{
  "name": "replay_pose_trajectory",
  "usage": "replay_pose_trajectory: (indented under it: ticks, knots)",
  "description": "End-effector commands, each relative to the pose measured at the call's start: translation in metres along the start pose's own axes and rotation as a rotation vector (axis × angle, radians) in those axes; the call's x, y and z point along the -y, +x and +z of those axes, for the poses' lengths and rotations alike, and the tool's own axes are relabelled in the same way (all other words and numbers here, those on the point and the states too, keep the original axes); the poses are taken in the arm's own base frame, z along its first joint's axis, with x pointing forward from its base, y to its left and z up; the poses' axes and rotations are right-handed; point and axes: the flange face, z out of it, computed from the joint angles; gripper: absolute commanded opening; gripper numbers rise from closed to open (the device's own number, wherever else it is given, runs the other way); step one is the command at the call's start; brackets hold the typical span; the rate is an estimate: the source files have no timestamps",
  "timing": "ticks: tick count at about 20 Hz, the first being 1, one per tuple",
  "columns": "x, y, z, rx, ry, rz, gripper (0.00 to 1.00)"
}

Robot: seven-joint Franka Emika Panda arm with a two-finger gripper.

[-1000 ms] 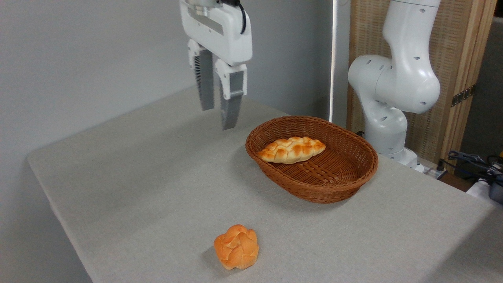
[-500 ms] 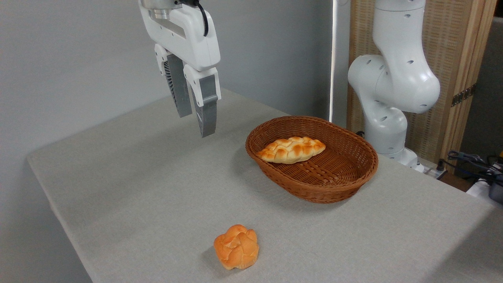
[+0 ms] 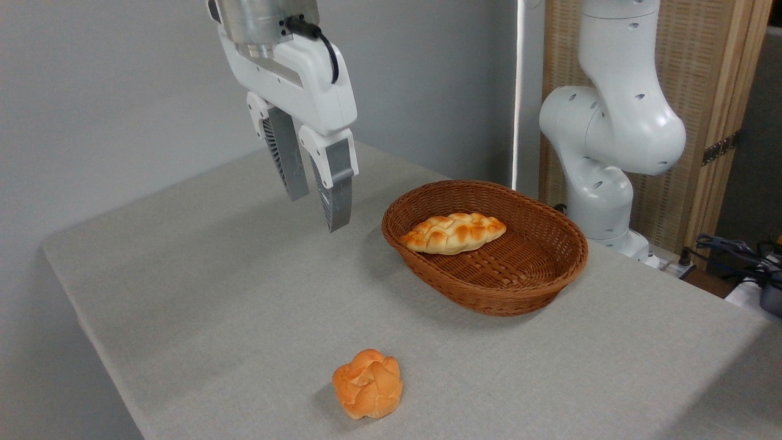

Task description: Put bread into the basket

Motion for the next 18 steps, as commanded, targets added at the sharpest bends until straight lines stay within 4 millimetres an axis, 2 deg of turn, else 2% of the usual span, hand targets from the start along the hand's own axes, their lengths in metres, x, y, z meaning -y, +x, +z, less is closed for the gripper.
replay_pose_trajectory:
  ticks: [1,18]
  knots:
    - [-0.0031,-0.0024,0.0066,-0.003,0.009,-0.004,1.00]
    - [-0.0021,-0.0031,0.0056,-0.015,0.023,-0.013,1.00]
